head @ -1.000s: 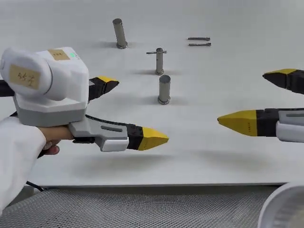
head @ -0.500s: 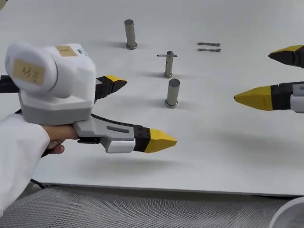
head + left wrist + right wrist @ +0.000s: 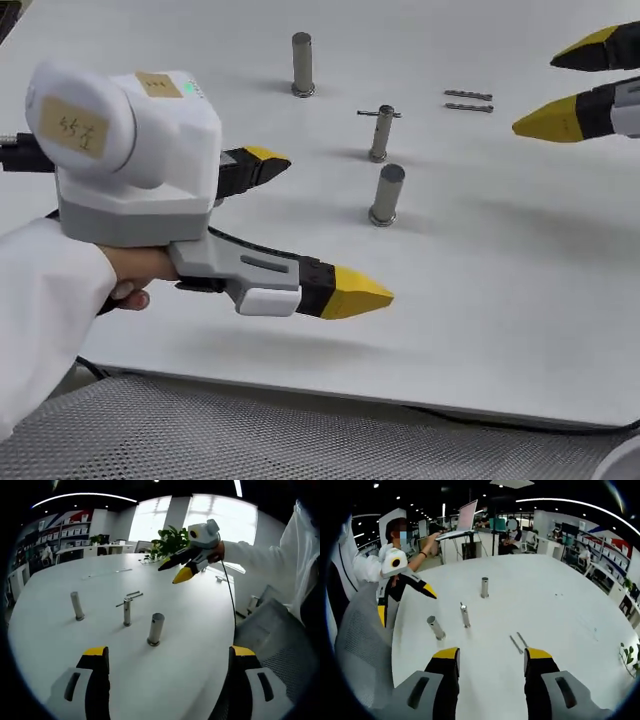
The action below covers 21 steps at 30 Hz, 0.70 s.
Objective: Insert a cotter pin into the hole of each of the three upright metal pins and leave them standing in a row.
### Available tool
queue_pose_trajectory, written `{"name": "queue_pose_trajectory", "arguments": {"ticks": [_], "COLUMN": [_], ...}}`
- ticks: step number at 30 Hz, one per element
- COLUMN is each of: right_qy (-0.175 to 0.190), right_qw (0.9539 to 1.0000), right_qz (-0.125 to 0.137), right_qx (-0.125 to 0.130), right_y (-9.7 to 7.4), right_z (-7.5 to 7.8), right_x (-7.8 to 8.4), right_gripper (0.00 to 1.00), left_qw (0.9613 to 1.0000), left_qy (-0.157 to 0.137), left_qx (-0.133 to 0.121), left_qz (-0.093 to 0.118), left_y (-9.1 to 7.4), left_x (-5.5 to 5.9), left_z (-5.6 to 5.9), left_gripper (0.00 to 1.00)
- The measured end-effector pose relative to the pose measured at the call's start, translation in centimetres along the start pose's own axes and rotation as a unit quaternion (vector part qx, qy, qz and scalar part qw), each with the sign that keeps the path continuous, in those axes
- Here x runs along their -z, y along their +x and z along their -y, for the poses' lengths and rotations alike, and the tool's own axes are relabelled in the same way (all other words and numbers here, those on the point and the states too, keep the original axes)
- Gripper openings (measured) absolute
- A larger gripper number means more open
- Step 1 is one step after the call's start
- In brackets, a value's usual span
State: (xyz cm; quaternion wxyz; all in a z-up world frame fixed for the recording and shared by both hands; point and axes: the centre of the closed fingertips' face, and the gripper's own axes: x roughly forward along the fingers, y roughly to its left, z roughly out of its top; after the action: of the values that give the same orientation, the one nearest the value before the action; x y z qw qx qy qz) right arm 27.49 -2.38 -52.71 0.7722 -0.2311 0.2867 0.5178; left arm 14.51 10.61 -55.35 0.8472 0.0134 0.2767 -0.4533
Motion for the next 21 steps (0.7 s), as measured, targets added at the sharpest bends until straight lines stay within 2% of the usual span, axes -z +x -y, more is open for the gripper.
{"name": "queue_pose_trajectory", "arguments": {"ticks": [4,7,11,17,21], "right_qy": [-0.022,-0.045,-0.061,-0.075,-0.065], "right_qw": [0.9996,0.9982,0.9962,0.9923,0.9925], "right_qz": [-0.019,-0.039,-0.062,-0.096,-0.101], "right_qx": [0.002,-0.002,-0.007,-0.021,-0.025], "right_y": [1.0,1.8,2.9,5.0,6.2], "right_z": [1.1,1.4,2.0,3.0,3.5], "right_x": [0.0,0.5,1.1,2.1,2.5], "right_gripper": [0.33,0.25,0.24,0.21,0.2], "left_qw": [0.9999,0.9998,0.9992,0.9993,0.9993], "left_qy": [-0.01,-0.014,-0.03,-0.027,-0.031], "left_qx": [-0.01,-0.015,-0.011,-0.013,-0.01], "left_qz": [-0.001,0.007,0.024,0.022,0.016], "left_y": [-0.2,-0.6,-0.8,-1.0,-0.8], "left_x": [0.2,-0.1,-0.6,-0.7,-0.5], "left_z": [-0.2,-0.1,0.1,0.1,0.3], "left_gripper": [0.99,0.99,0.99,0.99,0.99]}}
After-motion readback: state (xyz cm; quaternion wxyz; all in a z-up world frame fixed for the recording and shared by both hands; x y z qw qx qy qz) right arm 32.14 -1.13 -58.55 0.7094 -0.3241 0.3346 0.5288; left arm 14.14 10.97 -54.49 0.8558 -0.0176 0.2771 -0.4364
